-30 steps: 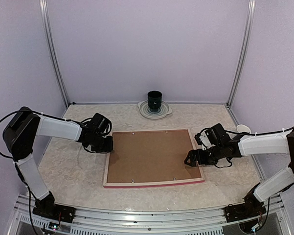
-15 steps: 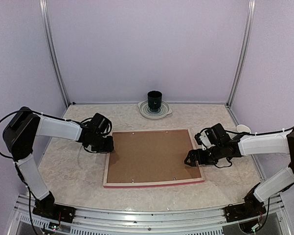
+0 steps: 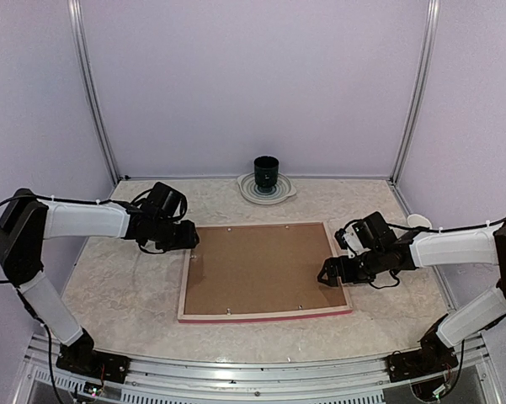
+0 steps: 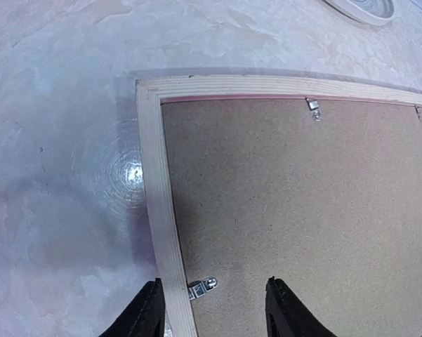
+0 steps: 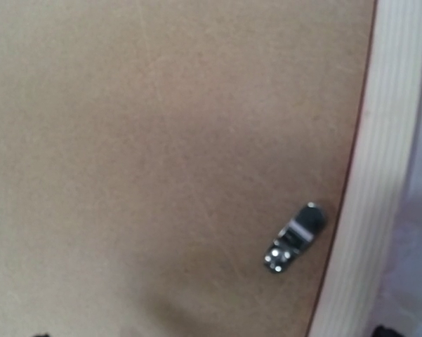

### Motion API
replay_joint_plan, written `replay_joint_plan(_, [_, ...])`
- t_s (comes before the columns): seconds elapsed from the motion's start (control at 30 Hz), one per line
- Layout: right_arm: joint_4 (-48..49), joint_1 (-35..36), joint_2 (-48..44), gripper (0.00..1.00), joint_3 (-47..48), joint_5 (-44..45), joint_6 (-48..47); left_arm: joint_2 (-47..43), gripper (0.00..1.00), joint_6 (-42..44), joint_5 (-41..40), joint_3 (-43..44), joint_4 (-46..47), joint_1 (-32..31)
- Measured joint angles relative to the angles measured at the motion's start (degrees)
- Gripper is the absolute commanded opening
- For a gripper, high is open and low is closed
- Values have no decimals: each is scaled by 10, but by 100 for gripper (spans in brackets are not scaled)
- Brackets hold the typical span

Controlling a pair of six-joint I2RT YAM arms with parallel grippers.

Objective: Put the photo into the frame
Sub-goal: Press the fastener onto the backboard.

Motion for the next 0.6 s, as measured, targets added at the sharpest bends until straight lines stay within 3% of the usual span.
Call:
replay_joint_plan(0.3, [-23,0,9,96,14,18,-16,-34,78,0,1,-46,39,1])
replay_joint_plan(0.6, [-41,-8,32,87,67,58,-35,-67,91,0,2,-132,126,21])
